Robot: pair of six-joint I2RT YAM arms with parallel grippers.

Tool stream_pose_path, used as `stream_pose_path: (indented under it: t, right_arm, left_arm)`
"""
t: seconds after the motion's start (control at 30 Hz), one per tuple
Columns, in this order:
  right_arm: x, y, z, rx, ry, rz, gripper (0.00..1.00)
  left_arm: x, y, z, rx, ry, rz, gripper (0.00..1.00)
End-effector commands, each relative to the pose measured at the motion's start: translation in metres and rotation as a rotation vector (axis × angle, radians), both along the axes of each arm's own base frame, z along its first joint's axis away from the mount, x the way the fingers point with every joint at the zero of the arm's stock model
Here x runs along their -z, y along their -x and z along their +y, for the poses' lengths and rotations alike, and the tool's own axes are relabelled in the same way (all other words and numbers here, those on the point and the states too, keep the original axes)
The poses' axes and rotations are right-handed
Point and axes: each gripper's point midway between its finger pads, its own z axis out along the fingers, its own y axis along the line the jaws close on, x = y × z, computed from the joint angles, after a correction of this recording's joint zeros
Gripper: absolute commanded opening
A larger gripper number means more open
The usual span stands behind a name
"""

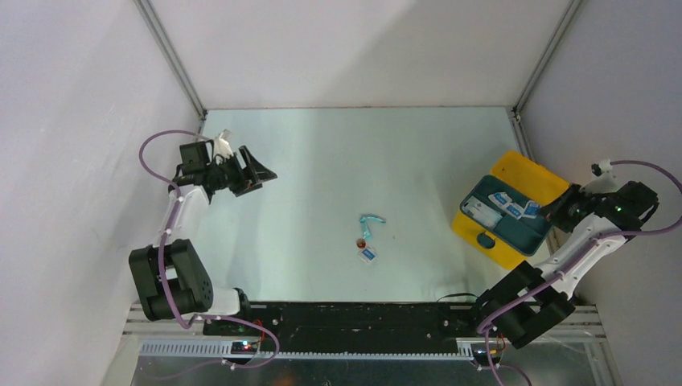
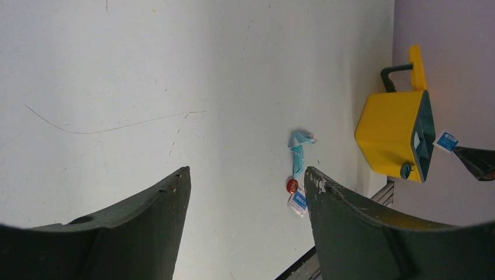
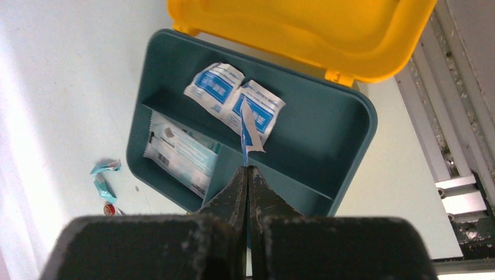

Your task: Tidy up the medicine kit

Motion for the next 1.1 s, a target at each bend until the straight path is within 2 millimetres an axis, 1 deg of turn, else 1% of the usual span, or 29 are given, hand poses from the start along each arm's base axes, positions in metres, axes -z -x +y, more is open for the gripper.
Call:
stream_pose_path:
  t: [0.0, 0.1, 0.17, 0.23, 0.3, 0.4, 0.47, 0.57, 0.63, 0.7, 0.77, 0.8, 0.83, 0.87, 0.9, 0.93, 0.97, 1.0, 1.03, 1.07]
  right_arm:
    - [0.014, 0.005, -0.007, 0.011, 0.004, 0.044, 0.02]
    - [0.020, 0.006, -0.014, 0.033, -0.002, 0.065, 0.03]
    - [0.021, 0.005, -0.017, 0.045, 0.007, 0.065, 0.03]
    - [0.019, 0.006, -0.022, 0.064, 0.035, 0.068, 0.03]
    - [0.017, 0.008, -0.028, 0.086, 0.064, 0.070, 0.00]
    - [0.014, 0.003, -0.037, 0.103, 0.097, 0.036, 0.00]
    - [0.019, 0.001, -0.040, 0.109, 0.093, 0.039, 0.03]
    - [0.028, 0.001, -0.044, 0.117, 0.074, 0.059, 0.19]
    - [0.029, 0.002, -0.042, 0.119, 0.053, 0.056, 0.25]
    - [0.024, 0.003, -0.039, 0.119, 0.046, 0.044, 0.28]
    - [0.011, 0.004, -0.034, 0.112, 0.078, 0.009, 0.31]
    - [-0.001, 0.004, -0.028, 0.100, 0.109, -0.026, 0.32]
    - [-0.007, 0.003, -0.023, 0.081, 0.125, -0.049, 0.34]
    - [-0.019, 0.000, -0.007, 0.020, 0.138, -0.102, 0.34]
    - [-0.024, -0.002, 0.001, -0.028, 0.161, -0.121, 0.37]
    - [-0.033, -0.007, 0.021, -0.108, 0.183, -0.162, 0.38]
    - [-0.036, -0.010, 0.033, -0.168, 0.203, -0.177, 0.42]
    - [-0.039, -0.016, 0.057, -0.263, 0.221, -0.197, 0.44]
    - [-0.039, -0.020, 0.069, -0.312, 0.237, -0.207, 0.51]
    - [-0.033, -0.025, 0.097, -0.421, 0.258, -0.203, 0.55]
  left_arm:
    - [-0.016, -0.009, -0.003, 0.030, -0.009, -0.058, 0.76]
    - [-0.018, -0.008, -0.004, 0.030, -0.013, -0.065, 0.76]
    - [-0.020, -0.007, -0.004, 0.029, -0.016, -0.072, 0.76]
    - [-0.021, -0.006, -0.004, 0.028, -0.020, -0.077, 0.76]
    - [-0.022, -0.006, -0.004, 0.028, -0.023, -0.080, 0.76]
    - [-0.022, -0.006, -0.004, 0.029, -0.021, -0.080, 0.76]
    - [-0.022, -0.006, -0.004, 0.030, -0.015, -0.078, 0.76]
    - [-0.023, -0.006, -0.005, 0.032, -0.012, -0.078, 0.76]
    - [-0.025, -0.005, -0.005, 0.031, -0.015, -0.084, 0.76]
    - [-0.026, -0.005, -0.005, 0.029, -0.017, -0.089, 0.76]
    - [-0.027, -0.004, -0.005, 0.029, -0.018, -0.091, 0.76]
    - [-0.027, -0.004, -0.005, 0.027, -0.021, -0.094, 0.76]
    - [-0.027, -0.004, -0.004, 0.026, -0.021, -0.094, 0.76]
    - [-0.027, -0.004, -0.004, 0.025, -0.023, -0.094, 0.76]
    - [-0.027, -0.005, -0.004, 0.024, -0.023, -0.093, 0.76]
    - [-0.026, -0.005, -0.004, 0.023, -0.024, -0.091, 0.76]
    - [-0.027, -0.005, -0.004, 0.023, -0.024, -0.091, 0.76]
    - [-0.026, -0.006, -0.003, 0.021, -0.025, -0.090, 0.76]
    - [-0.026, -0.006, -0.003, 0.021, -0.025, -0.089, 0.76]
    - [-0.026, -0.006, -0.003, 0.020, -0.027, -0.090, 0.76]
